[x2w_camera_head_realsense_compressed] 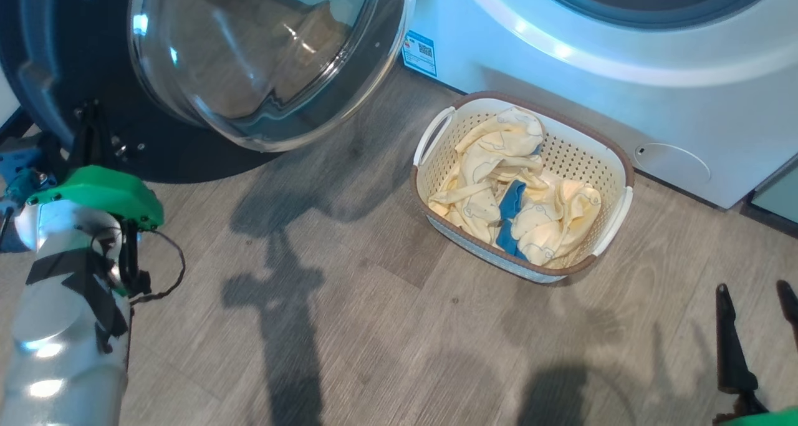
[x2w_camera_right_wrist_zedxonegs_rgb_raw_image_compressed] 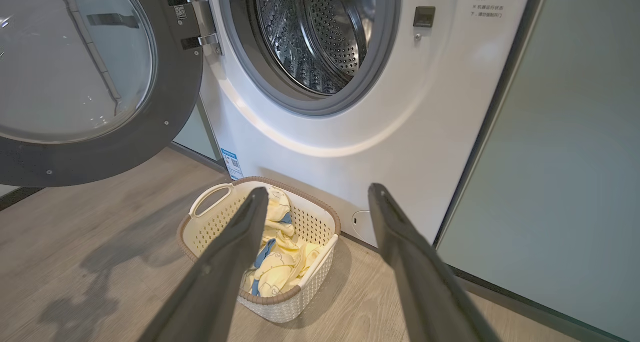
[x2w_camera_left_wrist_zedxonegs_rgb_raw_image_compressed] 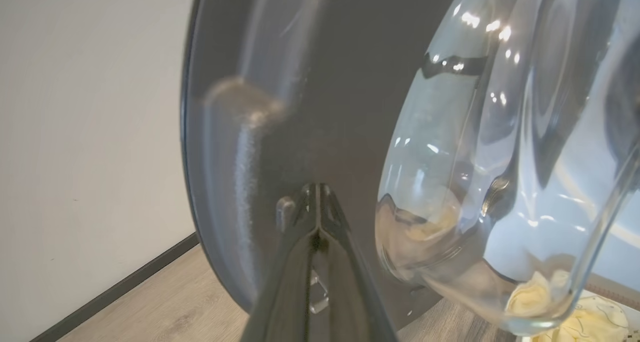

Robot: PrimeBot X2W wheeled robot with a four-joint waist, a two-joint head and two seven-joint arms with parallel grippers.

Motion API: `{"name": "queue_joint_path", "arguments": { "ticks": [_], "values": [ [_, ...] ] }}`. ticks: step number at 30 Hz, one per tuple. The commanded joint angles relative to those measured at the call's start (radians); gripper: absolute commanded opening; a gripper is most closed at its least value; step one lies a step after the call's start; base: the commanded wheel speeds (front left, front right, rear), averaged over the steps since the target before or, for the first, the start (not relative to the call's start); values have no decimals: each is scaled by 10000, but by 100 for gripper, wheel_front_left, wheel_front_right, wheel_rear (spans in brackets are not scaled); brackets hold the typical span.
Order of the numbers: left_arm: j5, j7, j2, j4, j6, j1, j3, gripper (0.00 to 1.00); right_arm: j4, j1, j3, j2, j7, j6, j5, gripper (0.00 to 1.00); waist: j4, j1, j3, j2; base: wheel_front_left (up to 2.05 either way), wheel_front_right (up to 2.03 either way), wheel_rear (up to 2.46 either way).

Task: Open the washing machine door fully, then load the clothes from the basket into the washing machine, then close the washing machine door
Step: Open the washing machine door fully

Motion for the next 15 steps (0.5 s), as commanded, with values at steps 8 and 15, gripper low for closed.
{"name": "queue_joint_path", "arguments": {
  "ticks": [8,15],
  "values": [
    [365,-70,689,366,-311,-972,908,0,-349,-472,267,-398,-75,-29,-88,100,-88,0,198,0,0,0,0],
    [584,-70,640,359,-401,-1049,1345,0,-325,-596,284,-402,-71,-29,-116,100,-183,0,262,0,0,0,0]
  ]
}}
